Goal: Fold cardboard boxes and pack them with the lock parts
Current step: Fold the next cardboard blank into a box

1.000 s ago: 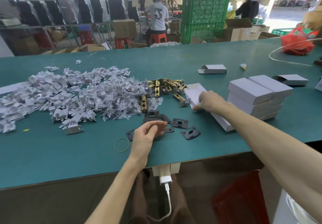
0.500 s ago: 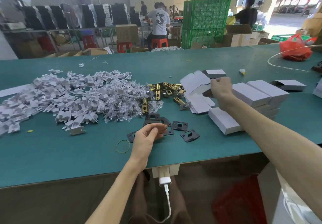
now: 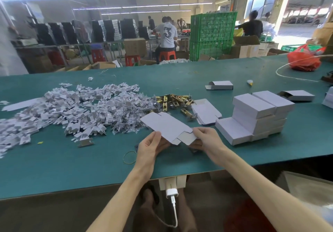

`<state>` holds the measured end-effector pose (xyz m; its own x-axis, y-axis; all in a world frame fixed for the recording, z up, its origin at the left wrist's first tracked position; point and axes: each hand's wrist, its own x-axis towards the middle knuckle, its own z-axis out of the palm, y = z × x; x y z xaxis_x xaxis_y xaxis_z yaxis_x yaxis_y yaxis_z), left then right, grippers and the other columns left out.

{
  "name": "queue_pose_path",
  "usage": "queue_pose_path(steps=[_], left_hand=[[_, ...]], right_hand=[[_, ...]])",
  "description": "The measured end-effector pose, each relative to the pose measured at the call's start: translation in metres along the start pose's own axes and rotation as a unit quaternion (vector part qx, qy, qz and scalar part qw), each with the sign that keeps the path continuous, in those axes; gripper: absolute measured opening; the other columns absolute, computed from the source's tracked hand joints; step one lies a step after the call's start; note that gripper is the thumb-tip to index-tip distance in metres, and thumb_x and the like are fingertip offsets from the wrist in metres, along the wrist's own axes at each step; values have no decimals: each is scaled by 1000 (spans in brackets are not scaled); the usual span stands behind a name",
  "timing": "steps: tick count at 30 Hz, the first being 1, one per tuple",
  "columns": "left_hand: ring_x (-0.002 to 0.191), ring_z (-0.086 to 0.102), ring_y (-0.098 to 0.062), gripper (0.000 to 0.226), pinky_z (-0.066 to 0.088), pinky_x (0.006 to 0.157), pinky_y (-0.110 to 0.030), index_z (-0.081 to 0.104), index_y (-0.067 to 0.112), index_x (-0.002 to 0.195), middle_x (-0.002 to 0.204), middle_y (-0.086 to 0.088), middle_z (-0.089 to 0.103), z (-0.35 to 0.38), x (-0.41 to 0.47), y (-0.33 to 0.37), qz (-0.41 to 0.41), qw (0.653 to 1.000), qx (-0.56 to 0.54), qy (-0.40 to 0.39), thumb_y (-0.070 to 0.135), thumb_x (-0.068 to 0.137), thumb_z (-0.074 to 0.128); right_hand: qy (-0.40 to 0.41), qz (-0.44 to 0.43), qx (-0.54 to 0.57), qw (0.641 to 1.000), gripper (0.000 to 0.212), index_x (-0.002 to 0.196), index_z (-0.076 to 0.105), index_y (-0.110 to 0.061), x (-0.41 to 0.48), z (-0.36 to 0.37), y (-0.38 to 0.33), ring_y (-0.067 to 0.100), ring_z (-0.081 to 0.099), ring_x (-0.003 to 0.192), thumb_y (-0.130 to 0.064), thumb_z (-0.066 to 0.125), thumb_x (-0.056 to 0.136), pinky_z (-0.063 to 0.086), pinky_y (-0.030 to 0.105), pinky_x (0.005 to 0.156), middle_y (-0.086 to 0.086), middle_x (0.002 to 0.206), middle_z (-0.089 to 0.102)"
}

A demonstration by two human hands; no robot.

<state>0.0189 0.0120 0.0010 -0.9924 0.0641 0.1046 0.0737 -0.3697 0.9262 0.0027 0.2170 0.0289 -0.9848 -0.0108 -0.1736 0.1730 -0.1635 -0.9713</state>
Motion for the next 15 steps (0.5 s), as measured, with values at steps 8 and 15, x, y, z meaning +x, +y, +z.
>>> queue_pose_path(steps=[8,15], left_hand=[[127,61,-36,65,52,103,-39,63,13,139,139,-17,65,-19,30,26,-61,984,-36,-162,41,85,83],[143,49,-36,90,48,112,-45,48,2,149,157,-13,50,-4,43,21,-110,960,-44,-253,42,79,88]], right_hand=[[-7,-63,-4,998,17,105,75,-11,-7,-4,19,17,75,77,-17,60,101,57,22,59,5,96,79],[-13,-63,12,998,19,107,75,-4,-3,-7,20,22,70,70,-16,62,100,61,29,64,14,98,77]])
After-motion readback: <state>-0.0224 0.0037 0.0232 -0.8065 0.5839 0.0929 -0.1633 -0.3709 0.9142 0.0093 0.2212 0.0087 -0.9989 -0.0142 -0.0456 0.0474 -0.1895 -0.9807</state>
